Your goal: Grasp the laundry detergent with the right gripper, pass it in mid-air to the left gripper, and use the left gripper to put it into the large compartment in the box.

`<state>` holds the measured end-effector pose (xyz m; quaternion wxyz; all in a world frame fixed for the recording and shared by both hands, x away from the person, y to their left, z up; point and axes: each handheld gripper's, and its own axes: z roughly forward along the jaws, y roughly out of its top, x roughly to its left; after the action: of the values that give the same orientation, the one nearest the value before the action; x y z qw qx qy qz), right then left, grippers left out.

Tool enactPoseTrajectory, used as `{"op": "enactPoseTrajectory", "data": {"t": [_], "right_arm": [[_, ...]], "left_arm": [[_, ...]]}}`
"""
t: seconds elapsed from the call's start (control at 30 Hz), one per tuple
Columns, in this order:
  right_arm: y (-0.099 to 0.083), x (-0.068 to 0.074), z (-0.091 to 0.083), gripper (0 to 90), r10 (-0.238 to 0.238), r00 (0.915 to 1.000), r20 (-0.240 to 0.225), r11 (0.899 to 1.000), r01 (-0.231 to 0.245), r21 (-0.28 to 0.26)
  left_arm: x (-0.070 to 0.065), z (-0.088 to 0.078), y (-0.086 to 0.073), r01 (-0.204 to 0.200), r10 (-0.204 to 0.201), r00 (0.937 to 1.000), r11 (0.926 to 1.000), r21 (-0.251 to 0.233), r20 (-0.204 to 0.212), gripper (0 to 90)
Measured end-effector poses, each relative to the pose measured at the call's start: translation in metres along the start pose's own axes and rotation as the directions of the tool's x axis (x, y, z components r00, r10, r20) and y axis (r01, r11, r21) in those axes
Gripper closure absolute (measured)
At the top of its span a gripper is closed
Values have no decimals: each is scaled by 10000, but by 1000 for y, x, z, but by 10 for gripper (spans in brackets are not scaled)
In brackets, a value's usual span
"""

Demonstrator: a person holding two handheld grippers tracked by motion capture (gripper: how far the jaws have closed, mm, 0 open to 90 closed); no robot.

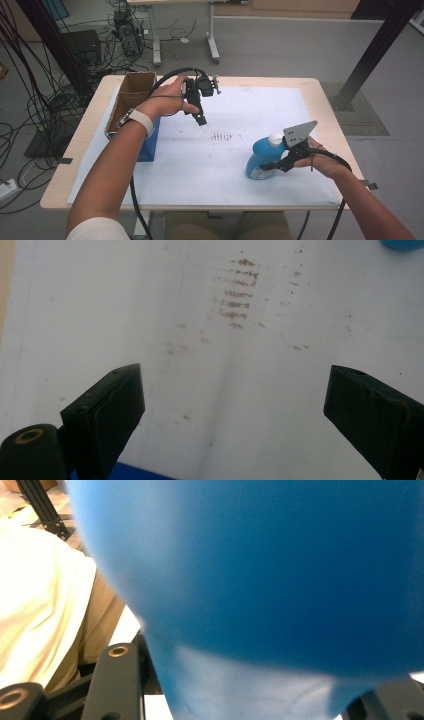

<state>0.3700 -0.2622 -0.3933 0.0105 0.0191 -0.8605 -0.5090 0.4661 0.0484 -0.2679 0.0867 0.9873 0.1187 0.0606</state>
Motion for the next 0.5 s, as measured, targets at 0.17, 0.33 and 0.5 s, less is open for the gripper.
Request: {"op": "enactPoseTrajectory", "data": {"t": [0.17, 0.33, 0.5], "right_arm": [[0, 0, 0, 430, 11, 10000, 3, 10000, -11, 3], [0, 0, 0, 430, 15, 10000, 1, 10000, -15, 4], [0, 0, 0, 430, 39, 10000, 3, 10000, -39, 3]], "left_arm": [[0, 0, 0, -10, 10, 10000, 10000, 16, 7, 98], [-1, 0, 0, -17, 17, 10000, 10000, -13, -13, 98], [-1, -1, 0, -5, 5, 10000, 10000, -16, -22, 97]]}}
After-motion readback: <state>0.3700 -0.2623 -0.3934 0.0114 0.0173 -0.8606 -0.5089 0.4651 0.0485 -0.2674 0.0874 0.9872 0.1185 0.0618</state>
